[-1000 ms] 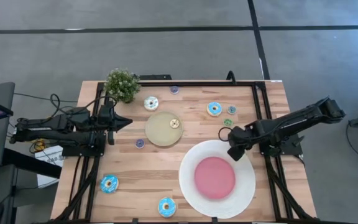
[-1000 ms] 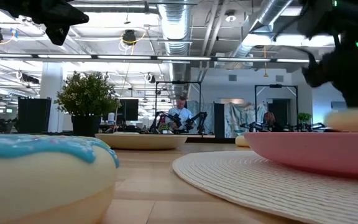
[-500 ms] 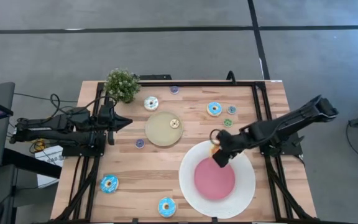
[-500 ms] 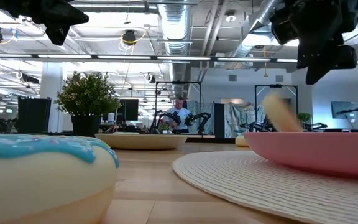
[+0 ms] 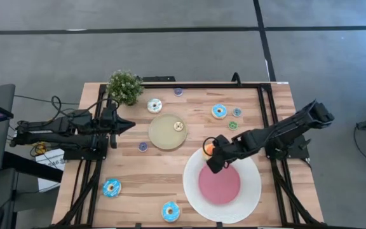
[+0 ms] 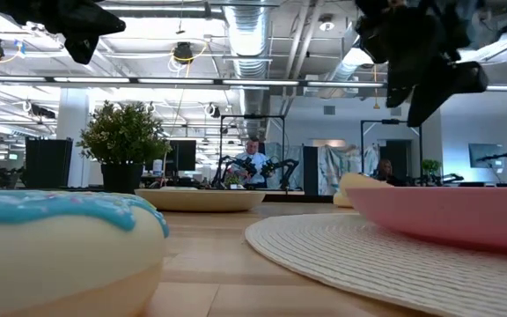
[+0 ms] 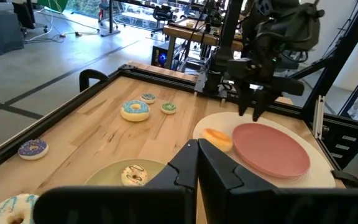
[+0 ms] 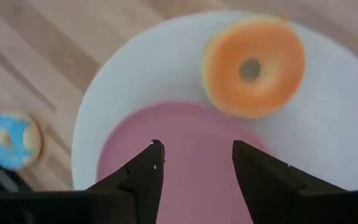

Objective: Pick & Place donuts
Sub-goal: Put the large light green donut on the pink plate

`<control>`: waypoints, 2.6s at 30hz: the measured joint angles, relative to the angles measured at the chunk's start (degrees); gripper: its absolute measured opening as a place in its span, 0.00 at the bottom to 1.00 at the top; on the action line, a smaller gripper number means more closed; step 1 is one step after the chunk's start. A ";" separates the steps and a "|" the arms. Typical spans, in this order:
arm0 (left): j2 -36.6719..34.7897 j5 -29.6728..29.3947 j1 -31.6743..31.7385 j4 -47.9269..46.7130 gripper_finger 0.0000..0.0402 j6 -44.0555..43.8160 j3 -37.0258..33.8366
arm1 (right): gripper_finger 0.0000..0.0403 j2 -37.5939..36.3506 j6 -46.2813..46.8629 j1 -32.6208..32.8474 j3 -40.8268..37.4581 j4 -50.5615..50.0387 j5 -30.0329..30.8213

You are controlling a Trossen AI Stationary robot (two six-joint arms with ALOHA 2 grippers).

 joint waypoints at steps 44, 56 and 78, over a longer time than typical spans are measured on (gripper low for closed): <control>-0.02 -0.10 0.00 -4.91 0.00 0.02 0.00 | 0.64 31.00 -16.16 -8.53 22.30 -13.86 -2.33; -0.02 -0.04 -0.01 -5.56 0.00 0.02 0.00 | 0.31 30.77 -15.50 -10.24 23.28 -12.56 -3.82; -0.02 -0.01 -0.01 -6.39 0.00 0.02 0.00 | 0.22 30.82 -15.32 -10.56 20.84 -14.47 -3.03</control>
